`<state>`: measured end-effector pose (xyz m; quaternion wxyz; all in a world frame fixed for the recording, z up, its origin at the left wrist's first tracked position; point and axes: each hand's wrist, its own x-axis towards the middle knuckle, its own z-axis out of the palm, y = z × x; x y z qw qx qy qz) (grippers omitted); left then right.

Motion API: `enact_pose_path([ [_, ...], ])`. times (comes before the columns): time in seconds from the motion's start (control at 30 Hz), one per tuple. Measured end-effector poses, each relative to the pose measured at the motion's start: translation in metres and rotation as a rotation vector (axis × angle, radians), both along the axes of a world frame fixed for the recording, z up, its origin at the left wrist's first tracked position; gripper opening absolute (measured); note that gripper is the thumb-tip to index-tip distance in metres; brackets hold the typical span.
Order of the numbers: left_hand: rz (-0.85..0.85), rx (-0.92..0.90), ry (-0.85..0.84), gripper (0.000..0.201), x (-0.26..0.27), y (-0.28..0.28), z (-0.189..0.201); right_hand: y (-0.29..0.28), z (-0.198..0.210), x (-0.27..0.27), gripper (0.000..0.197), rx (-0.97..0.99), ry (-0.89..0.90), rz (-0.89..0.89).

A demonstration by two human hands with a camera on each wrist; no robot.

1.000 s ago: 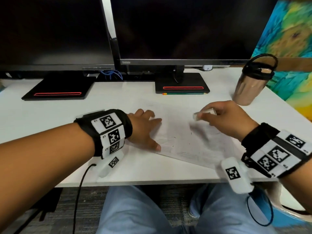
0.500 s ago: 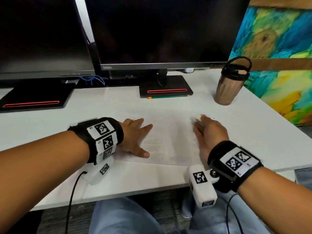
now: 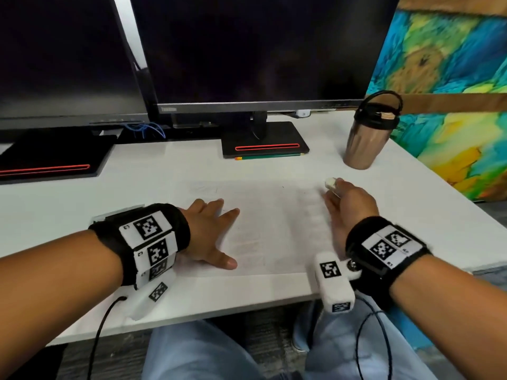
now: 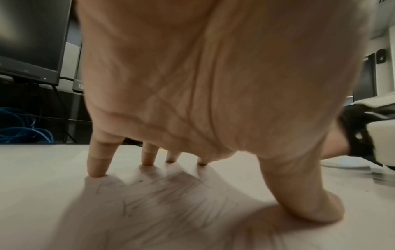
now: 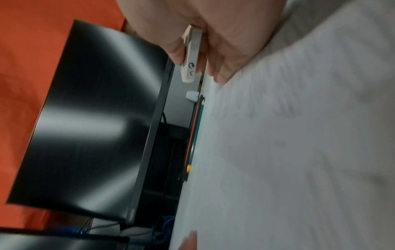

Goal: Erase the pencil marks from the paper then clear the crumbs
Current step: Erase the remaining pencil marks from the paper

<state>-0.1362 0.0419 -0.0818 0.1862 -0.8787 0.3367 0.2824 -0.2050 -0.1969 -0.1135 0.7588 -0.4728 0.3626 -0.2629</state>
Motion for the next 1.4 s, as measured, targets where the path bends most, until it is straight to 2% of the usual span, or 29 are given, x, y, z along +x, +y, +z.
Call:
enact_pose_path([
  [0.07, 0.004, 0.001, 0.000, 0.112, -0.001, -0.001, 0.000, 0.004, 0.000, -0.003, 0.006, 0.089, -0.091, 0.123],
  [0.17, 0.020, 0.009, 0.001, 0.114, -0.002, 0.000, 0.000, 0.026, -0.003, -0.010, 0.016, 0.091, -0.032, 0.506],
  [0.2, 0.022, 0.013, 0.000, 0.114, -0.004, 0.000, 0.001, 0.026, -0.006, -0.010, 0.013, 0.052, -0.020, 0.508],
  [0.27, 0.026, 0.017, 0.002, 0.114, -0.007, 0.002, 0.002, 0.014, -0.005, -0.009, 0.004, -0.022, -0.052, 0.340],
  [0.33, 0.031, 0.022, 0.001, 0.115, -0.008, 0.005, 0.003, -0.005, 0.003, -0.009, 0.005, -0.105, -0.048, 0.220],
  [0.4, 0.035, 0.011, -0.012, 0.115, -0.005, 0.007, 0.004, -0.015, 0.015, -0.011, 0.008, -0.278, 0.030, 0.295],
  [0.47, 0.032, -0.038, -0.013, 0.117, -0.003, 0.004, 0.006, -0.011, 0.028, -0.013, 0.012, -0.507, 0.097, 0.479],
  [0.63, -0.054, -0.187, 0.024, 0.127, 0.001, -0.036, 0.005, 0.021, 0.043, -0.004, 0.011, -1.400, 0.322, 0.964],
  [0.7, -0.086, -0.155, 0.022, 0.131, 0.001, -0.047, -0.007, 0.027, 0.041, 0.005, 0.012, -1.534, 0.411, 1.056],
  [0.8, -0.082, -0.116, 0.018, 0.130, 0.001, -0.052, -0.023, 0.029, 0.034, 0.012, 0.018, -1.639, 0.517, 1.094],
  [0.87, -0.087, -0.092, 0.001, 0.130, 0.001, -0.054, -0.023, 0.035, 0.030, 0.010, 0.019, -1.691, 0.473, 1.179],
  [0.97, -0.086, -0.068, 0.000, 0.127, 0.001, -0.055, -0.022, 0.040, 0.032, 0.008, 0.019, -1.631, 0.446, 1.363],
  [1.1, -0.083, -0.066, -0.005, 0.129, -0.001, -0.056, -0.020, 0.034, 0.040, 0.021, 0.013, -1.696, 0.436, 1.259],
  [1.23, -0.076, -0.044, 0.005, 0.124, 0.000, -0.057, -0.020, 0.044, 0.035, 0.014, 0.007, -1.652, 0.349, 1.411],
  [1.33, -0.076, -0.072, -0.001, 0.132, 0.000, -0.057, -0.023, 0.033, 0.040, 0.025, 0.012, -1.705, 0.411, 1.272],
  [1.4, -0.079, -0.060, -0.010, 0.131, 0.001, -0.058, -0.023, 0.036, 0.039, 0.024, 0.011, -1.719, 0.340, 1.292],
])
